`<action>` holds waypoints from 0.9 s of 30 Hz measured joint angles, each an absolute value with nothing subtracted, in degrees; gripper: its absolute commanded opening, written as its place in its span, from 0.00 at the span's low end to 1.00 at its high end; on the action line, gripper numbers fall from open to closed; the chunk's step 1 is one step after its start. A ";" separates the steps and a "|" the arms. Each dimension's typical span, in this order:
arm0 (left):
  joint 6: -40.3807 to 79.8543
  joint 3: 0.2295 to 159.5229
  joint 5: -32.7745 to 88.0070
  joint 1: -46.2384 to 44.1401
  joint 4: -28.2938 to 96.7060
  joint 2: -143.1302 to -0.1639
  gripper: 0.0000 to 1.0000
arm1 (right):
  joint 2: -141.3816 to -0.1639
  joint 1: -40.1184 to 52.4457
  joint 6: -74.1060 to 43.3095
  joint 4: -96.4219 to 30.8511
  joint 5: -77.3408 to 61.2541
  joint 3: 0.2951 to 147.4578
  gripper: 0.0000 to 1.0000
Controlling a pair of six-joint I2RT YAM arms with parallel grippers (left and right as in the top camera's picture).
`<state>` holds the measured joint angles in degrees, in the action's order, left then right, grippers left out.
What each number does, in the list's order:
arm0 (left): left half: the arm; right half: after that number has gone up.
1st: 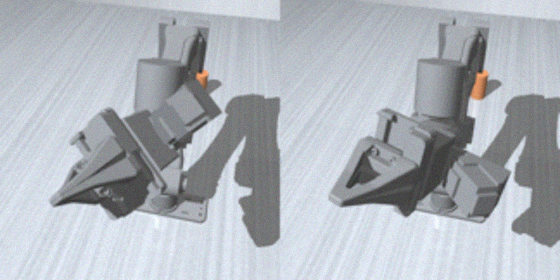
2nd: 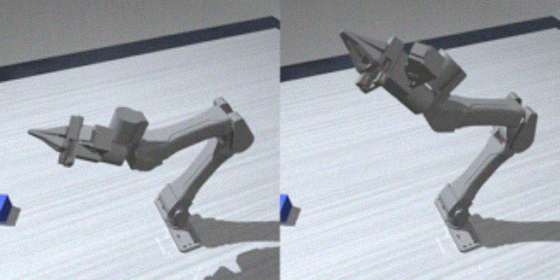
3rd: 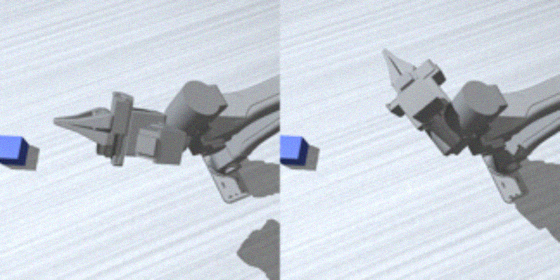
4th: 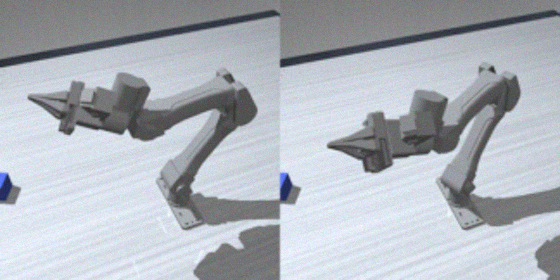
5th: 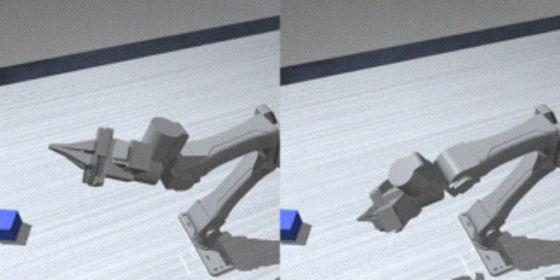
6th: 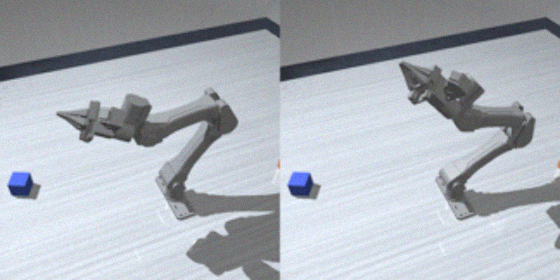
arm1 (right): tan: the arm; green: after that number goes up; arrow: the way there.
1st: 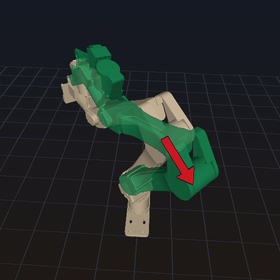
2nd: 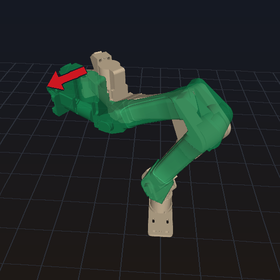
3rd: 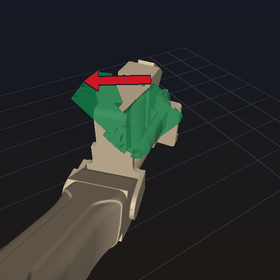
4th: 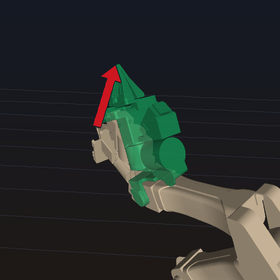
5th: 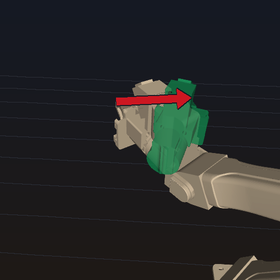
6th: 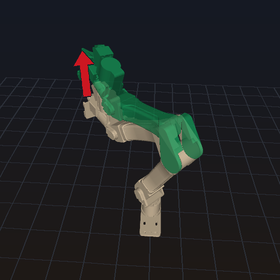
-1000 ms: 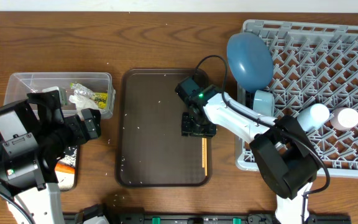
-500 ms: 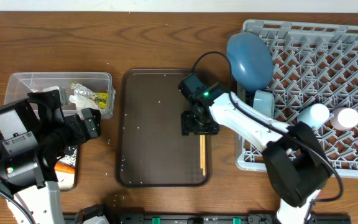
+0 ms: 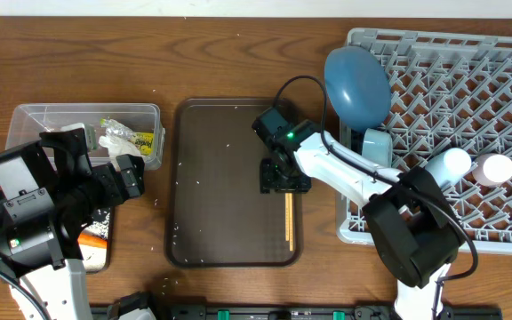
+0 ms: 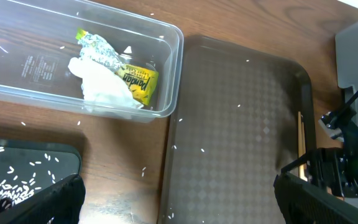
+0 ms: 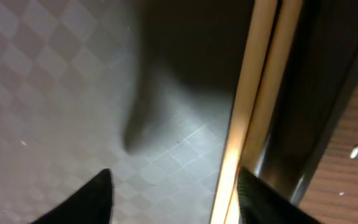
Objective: Sort waste into correct bins and load items into the dishwasher rack
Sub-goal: 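Lower the right gripper and pinch one chopstick, then carry the chopstick with the right gripper and stand it in the rack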
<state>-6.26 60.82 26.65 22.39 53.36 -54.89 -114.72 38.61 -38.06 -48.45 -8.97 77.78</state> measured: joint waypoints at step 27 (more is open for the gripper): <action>-6.26 60.82 26.65 22.37 53.36 -54.94 0.98 | -105.97 39.24 -27.64 -47.03 -8.12 75.31 0.01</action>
